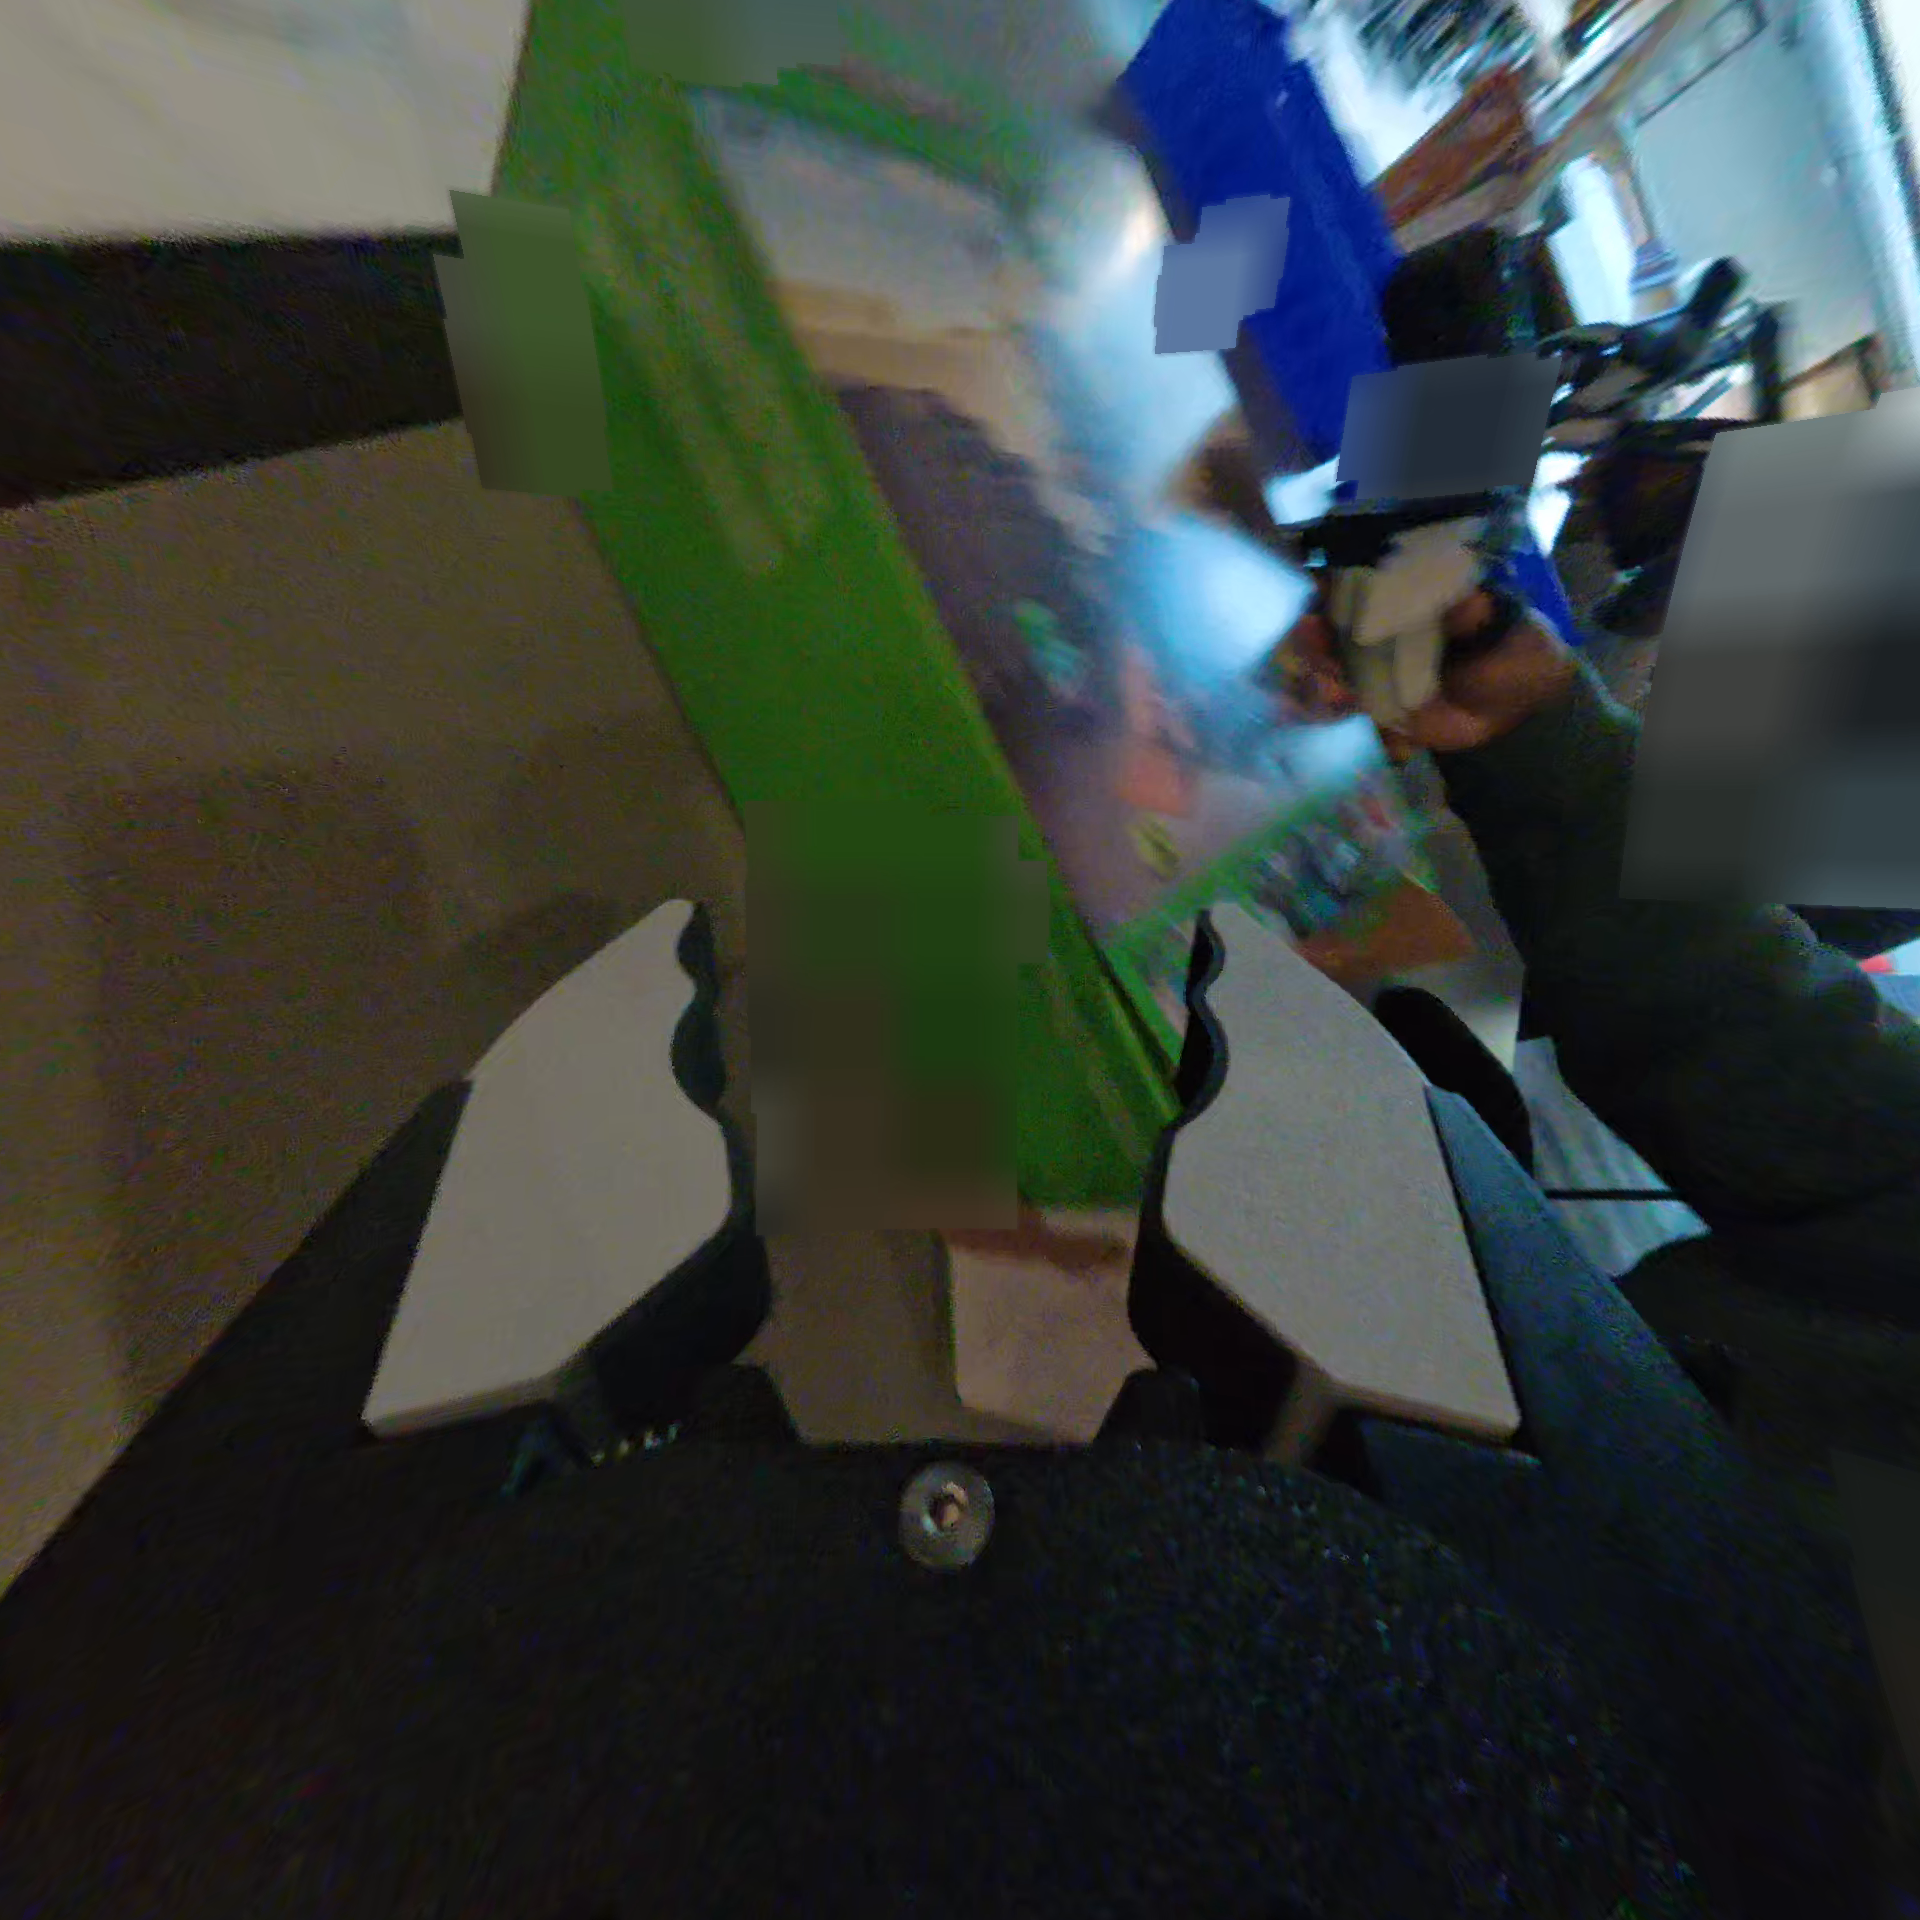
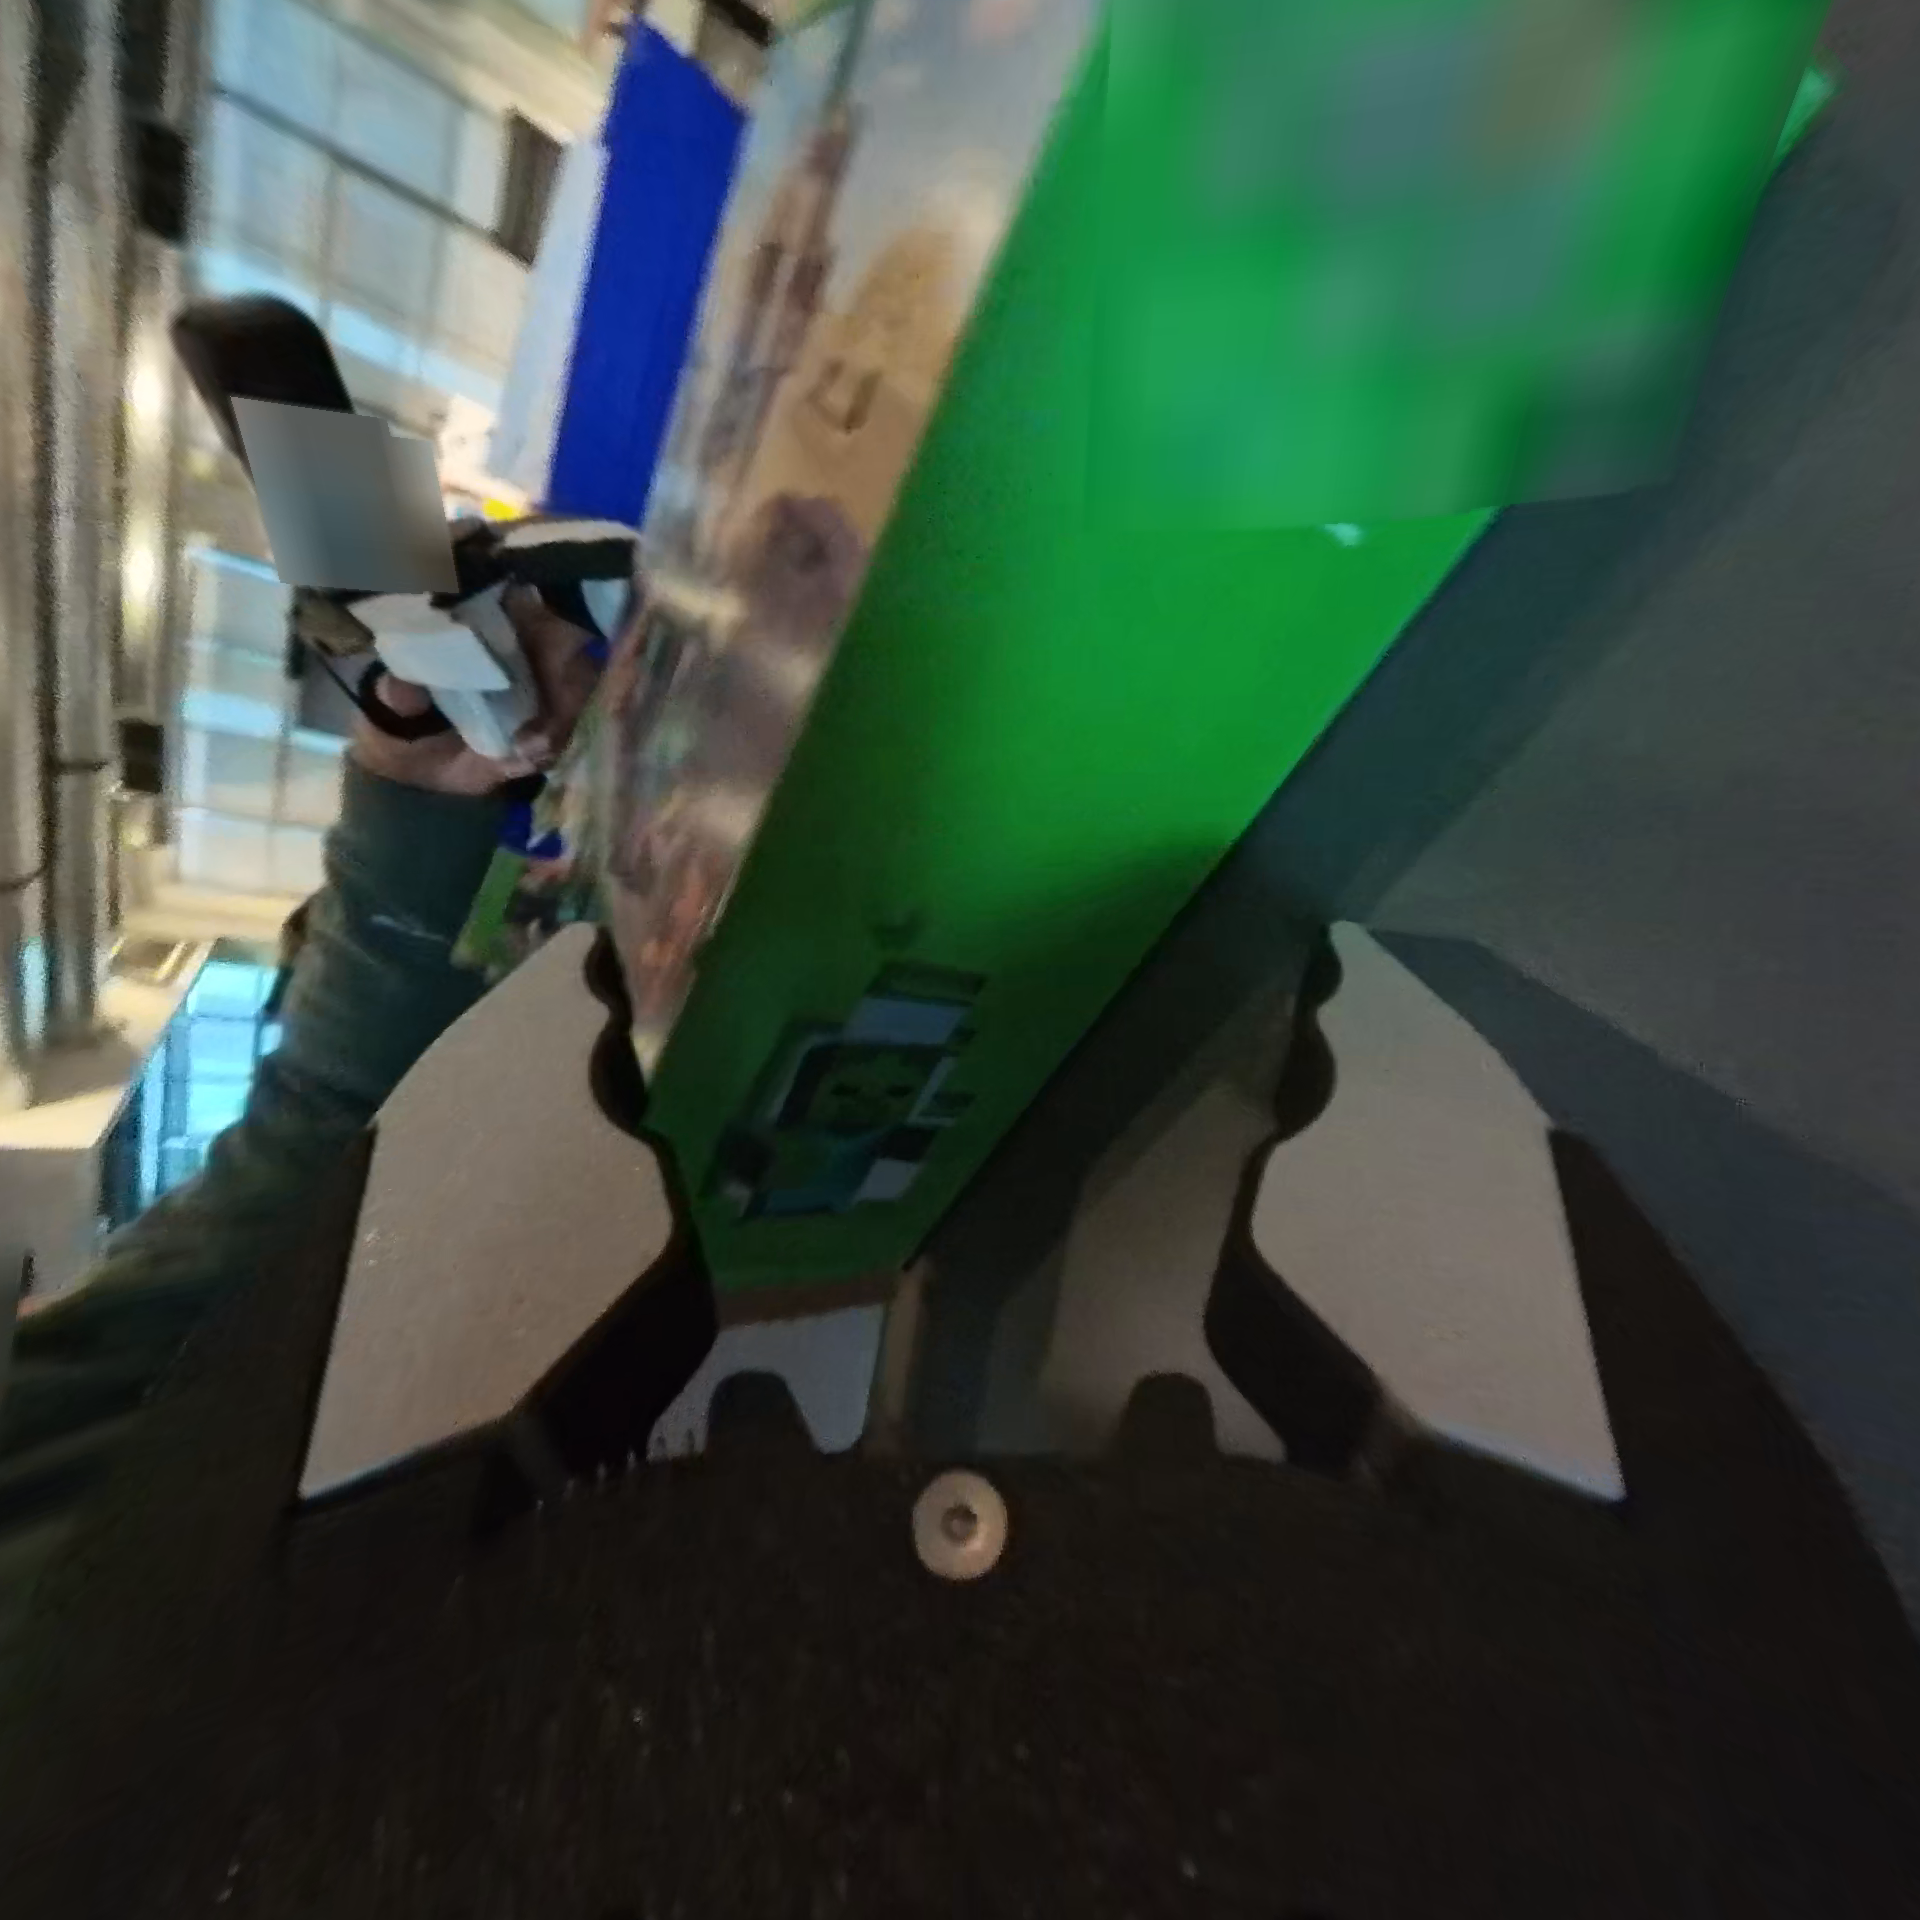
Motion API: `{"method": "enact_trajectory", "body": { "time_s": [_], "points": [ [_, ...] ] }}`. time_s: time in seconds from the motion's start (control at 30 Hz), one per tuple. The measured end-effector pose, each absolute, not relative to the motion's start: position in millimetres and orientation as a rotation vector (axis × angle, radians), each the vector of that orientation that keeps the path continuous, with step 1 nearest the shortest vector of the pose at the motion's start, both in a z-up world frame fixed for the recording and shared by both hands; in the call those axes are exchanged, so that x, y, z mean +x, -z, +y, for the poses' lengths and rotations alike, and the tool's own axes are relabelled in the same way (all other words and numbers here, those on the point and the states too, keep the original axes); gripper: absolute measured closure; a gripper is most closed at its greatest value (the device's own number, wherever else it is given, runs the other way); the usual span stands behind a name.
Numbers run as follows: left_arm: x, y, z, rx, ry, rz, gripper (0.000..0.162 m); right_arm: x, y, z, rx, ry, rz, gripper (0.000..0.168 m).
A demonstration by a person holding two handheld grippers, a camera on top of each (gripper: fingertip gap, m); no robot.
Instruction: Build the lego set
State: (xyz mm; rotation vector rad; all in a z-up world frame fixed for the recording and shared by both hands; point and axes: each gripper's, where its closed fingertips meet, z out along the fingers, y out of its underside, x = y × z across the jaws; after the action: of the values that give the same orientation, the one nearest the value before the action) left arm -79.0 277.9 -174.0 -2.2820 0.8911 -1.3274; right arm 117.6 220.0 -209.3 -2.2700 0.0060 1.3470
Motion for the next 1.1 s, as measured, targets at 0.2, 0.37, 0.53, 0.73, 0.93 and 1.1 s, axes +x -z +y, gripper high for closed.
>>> {"method": "enact_trajectory", "body": {
  "time_s": [0.2, 0.37, 0.53, 0.73, 0.93, 1.1],
  "points": [
    [-37.8, 192.5, 306.4, -2.402, 1.498, 0.781, 0.064, 109.7, 211.1, 227.7, -2.333, -1.324, 0.020, 0.049],
    [-13.9, 207.0, 292.2, -2.460, 1.497, 0.925, 0.062, 96.2, 213.7, 234.7, -2.329, -1.374, -0.009, 0.061],
    [-13.9, 202.5, 297.6, -2.418, 1.403, 0.958, 0.064, 90.6, 210.1, 237.1, -2.315, -1.318, -0.132, 0.060],
    [-29.7, 135.8, 301.5, -2.095, 1.164, 1.071, 0.066, 72.4, 158.8, 242.9, -2.157, -1.037, -0.399, 0.062],
    [-74.8, 50.4, 281.6, -1.705, 0.737, 1.155, 0.068, 27.9, 96.1, 251.6, -1.903, -0.714, -0.682, 0.060],
    [-137.1, 3.0, 257.4, -1.540, 0.556, 1.031, 0.068, -29.1, 42.7, 248.8, -1.673, -0.621, -0.847, 0.062]
  ]
}}
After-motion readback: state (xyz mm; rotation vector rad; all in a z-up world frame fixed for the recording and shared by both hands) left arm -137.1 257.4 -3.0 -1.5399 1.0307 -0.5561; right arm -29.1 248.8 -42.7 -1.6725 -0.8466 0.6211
